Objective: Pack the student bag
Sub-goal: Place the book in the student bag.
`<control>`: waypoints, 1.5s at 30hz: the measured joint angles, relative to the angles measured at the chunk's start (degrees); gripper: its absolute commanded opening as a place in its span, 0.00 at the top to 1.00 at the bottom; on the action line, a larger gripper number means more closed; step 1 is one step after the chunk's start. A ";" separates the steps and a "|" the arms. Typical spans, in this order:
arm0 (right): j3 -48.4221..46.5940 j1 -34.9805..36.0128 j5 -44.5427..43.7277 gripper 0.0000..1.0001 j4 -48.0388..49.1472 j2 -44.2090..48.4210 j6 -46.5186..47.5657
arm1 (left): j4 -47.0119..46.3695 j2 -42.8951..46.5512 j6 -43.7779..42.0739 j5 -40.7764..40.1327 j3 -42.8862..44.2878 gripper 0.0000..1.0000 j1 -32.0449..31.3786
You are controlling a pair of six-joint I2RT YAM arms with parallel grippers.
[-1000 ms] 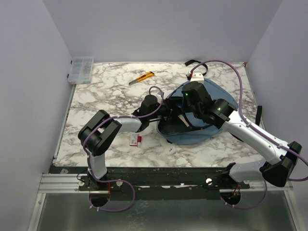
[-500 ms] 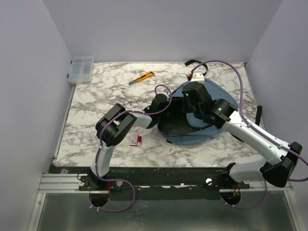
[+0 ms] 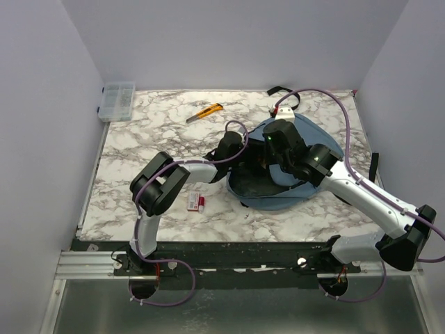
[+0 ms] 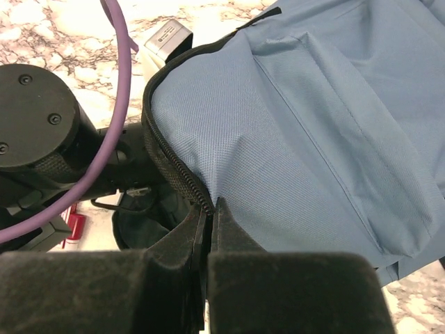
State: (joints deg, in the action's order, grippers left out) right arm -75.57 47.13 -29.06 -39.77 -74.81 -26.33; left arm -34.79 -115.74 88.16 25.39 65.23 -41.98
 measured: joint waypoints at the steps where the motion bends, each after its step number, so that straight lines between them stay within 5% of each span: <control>1: 0.00 0.02 0.00 0.99 -0.02 0.00 0.00 | 1.05 0.52 0.00 0.31 0.00 0.24 0.00; 15: 0.74 0.02 0.26 0.99 0.13 1.22 -0.02 | 26.12 6.01 0.50 3.13 4.87 0.02 -0.04; 25: 2.40 0.00 1.38 0.99 0.74 2.16 -0.26 | 36.33 7.63 -2.14 1.40 7.76 0.18 -0.15; 31: 2.45 -0.50 0.66 0.99 1.27 2.40 -0.20 | 44.54 1.92 -4.68 -1.92 24.17 0.02 -1.03; 34: 2.45 -0.55 1.31 1.00 1.01 2.71 -0.28 | 42.95 3.52 -7.52 -4.15 20.37 0.02 -1.18; 40: 3.52 -0.35 2.60 1.00 1.16 3.96 -0.66 | 31.47 15.69 -11.30 -5.77 -3.30 0.03 -0.09; 45: 3.74 -0.33 2.56 0.99 1.03 4.07 -0.66 | 26.32 22.93 -16.28 -5.62 -9.22 0.04 1.40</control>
State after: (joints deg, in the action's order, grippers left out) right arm -71.83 46.81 -26.50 -38.74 -70.74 -26.98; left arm -8.47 -92.82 71.88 19.77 56.01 -40.58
